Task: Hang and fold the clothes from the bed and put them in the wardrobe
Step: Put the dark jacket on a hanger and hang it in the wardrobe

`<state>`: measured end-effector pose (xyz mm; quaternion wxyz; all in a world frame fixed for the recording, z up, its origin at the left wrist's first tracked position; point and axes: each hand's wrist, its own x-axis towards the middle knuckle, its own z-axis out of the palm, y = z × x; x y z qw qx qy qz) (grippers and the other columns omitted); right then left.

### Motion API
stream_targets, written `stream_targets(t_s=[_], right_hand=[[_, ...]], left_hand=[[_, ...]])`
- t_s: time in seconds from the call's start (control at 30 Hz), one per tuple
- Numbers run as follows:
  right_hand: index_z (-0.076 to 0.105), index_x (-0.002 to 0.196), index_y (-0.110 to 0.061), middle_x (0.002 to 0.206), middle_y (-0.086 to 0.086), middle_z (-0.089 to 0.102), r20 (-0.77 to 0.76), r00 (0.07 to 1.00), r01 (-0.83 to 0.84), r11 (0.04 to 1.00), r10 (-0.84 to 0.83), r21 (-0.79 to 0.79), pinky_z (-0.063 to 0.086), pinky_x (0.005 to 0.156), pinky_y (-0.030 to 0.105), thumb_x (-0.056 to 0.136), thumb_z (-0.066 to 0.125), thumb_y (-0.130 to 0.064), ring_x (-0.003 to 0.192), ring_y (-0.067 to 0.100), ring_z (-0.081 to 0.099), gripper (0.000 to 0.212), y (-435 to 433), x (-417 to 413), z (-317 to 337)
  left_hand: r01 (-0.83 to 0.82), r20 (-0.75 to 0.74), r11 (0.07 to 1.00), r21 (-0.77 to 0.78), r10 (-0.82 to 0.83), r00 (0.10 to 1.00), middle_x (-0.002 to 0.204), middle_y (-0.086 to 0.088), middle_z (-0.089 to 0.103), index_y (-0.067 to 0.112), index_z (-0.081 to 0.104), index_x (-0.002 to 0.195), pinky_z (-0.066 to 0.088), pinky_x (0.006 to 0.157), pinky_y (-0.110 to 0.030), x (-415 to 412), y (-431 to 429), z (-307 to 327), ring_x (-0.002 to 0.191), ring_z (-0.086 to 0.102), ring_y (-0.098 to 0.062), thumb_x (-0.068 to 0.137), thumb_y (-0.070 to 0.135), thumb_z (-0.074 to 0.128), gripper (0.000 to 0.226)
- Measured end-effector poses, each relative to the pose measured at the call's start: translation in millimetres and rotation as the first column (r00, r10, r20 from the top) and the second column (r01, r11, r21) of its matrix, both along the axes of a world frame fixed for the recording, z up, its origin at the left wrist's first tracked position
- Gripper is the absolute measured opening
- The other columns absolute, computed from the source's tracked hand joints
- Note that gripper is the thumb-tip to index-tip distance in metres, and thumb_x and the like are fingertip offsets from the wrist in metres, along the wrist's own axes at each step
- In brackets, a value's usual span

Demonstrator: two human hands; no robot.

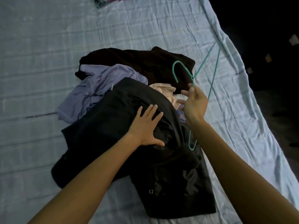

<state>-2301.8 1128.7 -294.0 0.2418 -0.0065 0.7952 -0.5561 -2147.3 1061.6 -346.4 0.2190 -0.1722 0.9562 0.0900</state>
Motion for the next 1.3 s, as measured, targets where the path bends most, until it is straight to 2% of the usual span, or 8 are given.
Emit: stream_targets(t_s=[0.13,0.23,0.4,0.6,0.77,0.87,1.0,1.3], right_hand=[[0.056,0.103,-0.017,0.096,-0.002,0.067,-0.046,0.996,-0.081,0.996,0.082,0.026,0.049,0.064,0.031,0.102,0.033,-0.018,0.072,0.011,0.065,0.024,33,4,8],[0.054,0.112,-0.014,0.1,0.003,0.065,-0.014,0.996,-0.085,0.996,0.085,0.008,0.049,0.062,0.024,0.098,0.034,-0.006,0.073,0.009,0.063,0.026,60,9,20],[0.049,0.128,-0.015,0.087,-0.002,0.065,0.009,0.99,-0.143,0.989,0.143,0.024,0.054,0.069,0.036,0.084,0.037,0.007,0.073,0.011,0.063,0.05,90,20,49],[0.055,0.087,-0.022,0.067,-0.003,0.053,-0.131,0.952,-0.263,0.959,0.275,0.102,0.039,0.059,0.036,0.087,0.053,-0.024,0.059,0.016,0.05,0.002,106,38,95],[0.044,0.091,-0.03,0.104,-0.008,0.063,-0.115,0.851,-0.512,0.858,0.512,0.037,0.053,0.085,0.041,0.055,0.072,-0.075,0.091,0.012,0.063,0.064,106,77,123],[0.041,0.106,-0.026,0.118,-0.001,0.05,-0.193,0.702,-0.658,0.728,0.686,0.191,0.047,0.092,0.041,0.049,0.073,-0.074,0.107,0.017,0.053,0.081,114,98,139],[0.04,0.107,-0.019,0.095,-0.009,0.043,-0.25,0.534,-0.766,0.588,0.808,0.261,0.046,0.083,0.038,0.069,0.08,-0.047,0.096,0.019,0.048,0.062,125,124,166],[0.037,0.075,-0.021,0.076,-0.004,0.049,-0.466,0.6,-0.674,0.725,0.65,0.143,0.04,0.064,0.033,0.076,0.077,-0.033,0.074,0.019,0.051,0.042,124,175,243]], left_hand=[[-0.081,0.093,0.995,-0.058,0.086,0.992,0.128,-0.011,0.056,0.017,0.051,0.125,0.022,0.109,-0.045,-18,21,-12,0.122,0.048,-0.028,0.086,0.053,0.056,0.054],[-0.138,0.011,0.99,-0.042,0.139,0.99,0.106,-0.007,0.067,0.019,0.062,0.101,0.037,0.09,-0.035,-13,23,0,0.099,0.061,-0.026,0.092,0.031,0.052,0.018],[-0.311,-0.244,0.946,0.093,0.325,0.914,0.107,-0.01,0.068,0.021,0.065,0.108,0.045,0.08,-0.036,11,16,50,0.099,0.061,-0.034,0.092,0.031,0.054,0.021],[-0.462,-0.503,0.838,0.291,0.544,0.671,0.105,-0.013,0.068,0.014,0.065,0.109,0.049,0.076,-0.039,45,-1,131,0.095,0.062,-0.034,0.091,0.016,0.056,0.021],[-0.518,-0.616,0.77,0.372,0.622,0.482,0.11,-0.009,0.068,0.014,0.066,0.114,0.041,0.077,-0.024,73,1,200,0.103,0.061,-0.027,0.091,0.018,0.058,0.024],[-0.53,-0.661,0.756,0.384,0.625,0.414,0.107,-0.01,0.07,0.013,0.067,0.11,0.044,0.08,-0.028,94,10,230,0.1,0.063,-0.026,0.088,0.014,0.06,0.023],[-0.518,-0.69,0.727,0.451,0.652,0.314,0.102,-0.007,0.07,0.013,0.069,0.107,0.046,0.081,-0.027,121,24,271,0.095,0.062,-0.017,0.088,0.014,0.061,0.02],[-0.609,-0.755,0.724,0.324,0.586,0.295,0.109,-0.014,0.066,0.009,0.063,0.112,0.041,0.077,-0.03,162,41,333,0.1,0.06,-0.03,0.094,0.019,0.052,0.023]])
